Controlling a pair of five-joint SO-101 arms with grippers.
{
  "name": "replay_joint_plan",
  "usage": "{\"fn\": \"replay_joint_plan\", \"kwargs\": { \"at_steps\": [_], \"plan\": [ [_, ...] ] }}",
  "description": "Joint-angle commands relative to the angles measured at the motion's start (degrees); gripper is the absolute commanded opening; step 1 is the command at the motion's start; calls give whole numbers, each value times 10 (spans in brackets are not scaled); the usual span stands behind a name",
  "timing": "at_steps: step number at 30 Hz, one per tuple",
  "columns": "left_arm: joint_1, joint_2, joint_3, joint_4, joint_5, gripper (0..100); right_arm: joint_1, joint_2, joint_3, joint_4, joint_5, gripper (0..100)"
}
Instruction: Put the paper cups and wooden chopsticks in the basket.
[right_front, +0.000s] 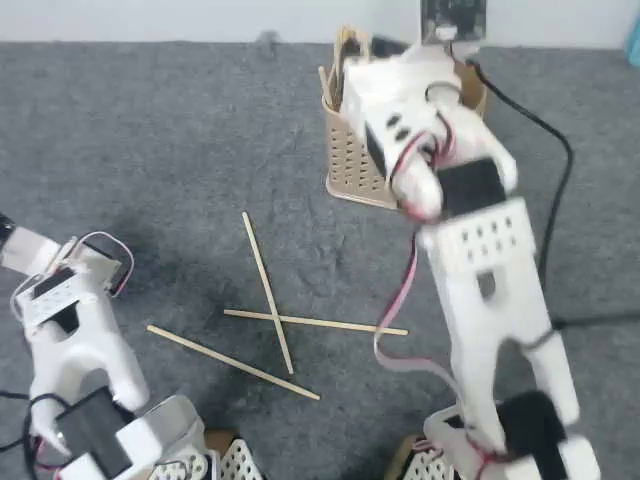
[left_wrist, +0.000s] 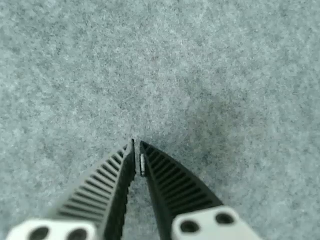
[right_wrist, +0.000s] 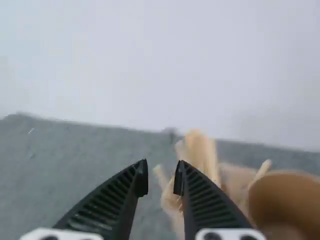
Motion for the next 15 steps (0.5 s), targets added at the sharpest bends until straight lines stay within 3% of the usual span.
{"fn": "replay_joint_plan", "kwargs": {
  "at_steps": [1, 6, 15],
  "plan": [
    [2, -2, -22, 1, -4, 12, -61, -49, -3, 145, -11, 92],
    [0, -2, -22, 1, -4, 12, -145, -25, 53, 204, -11, 91],
    [-50, 5, -35, -8, -1, 12, -161, 102, 199, -33, -7, 93]
  ]
}}
